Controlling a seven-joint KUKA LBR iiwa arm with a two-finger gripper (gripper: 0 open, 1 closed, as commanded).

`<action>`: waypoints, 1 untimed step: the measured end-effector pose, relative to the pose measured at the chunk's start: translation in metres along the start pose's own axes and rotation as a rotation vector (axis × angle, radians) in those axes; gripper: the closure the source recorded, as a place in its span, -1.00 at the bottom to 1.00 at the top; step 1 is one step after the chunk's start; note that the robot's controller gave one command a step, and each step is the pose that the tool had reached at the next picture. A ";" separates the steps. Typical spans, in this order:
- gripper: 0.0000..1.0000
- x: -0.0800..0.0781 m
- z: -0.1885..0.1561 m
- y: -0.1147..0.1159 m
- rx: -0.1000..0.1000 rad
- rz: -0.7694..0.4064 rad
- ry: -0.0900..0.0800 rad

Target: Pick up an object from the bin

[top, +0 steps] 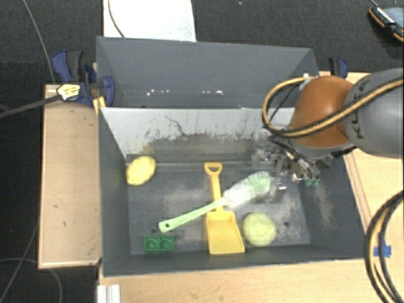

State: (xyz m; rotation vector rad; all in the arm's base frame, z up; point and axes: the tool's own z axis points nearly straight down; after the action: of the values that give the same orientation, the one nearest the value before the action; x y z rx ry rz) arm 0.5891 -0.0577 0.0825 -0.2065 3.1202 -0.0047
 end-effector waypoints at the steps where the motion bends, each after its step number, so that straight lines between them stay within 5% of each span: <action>1: -1.00 0.002 -0.002 0.005 0.000 0.025 -0.005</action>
Offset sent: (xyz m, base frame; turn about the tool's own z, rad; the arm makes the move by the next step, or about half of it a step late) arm -0.0197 0.0539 -0.0125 0.1292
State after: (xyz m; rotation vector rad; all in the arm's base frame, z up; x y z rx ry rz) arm 0.5863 -0.0530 0.0839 -0.1668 3.1179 -0.0044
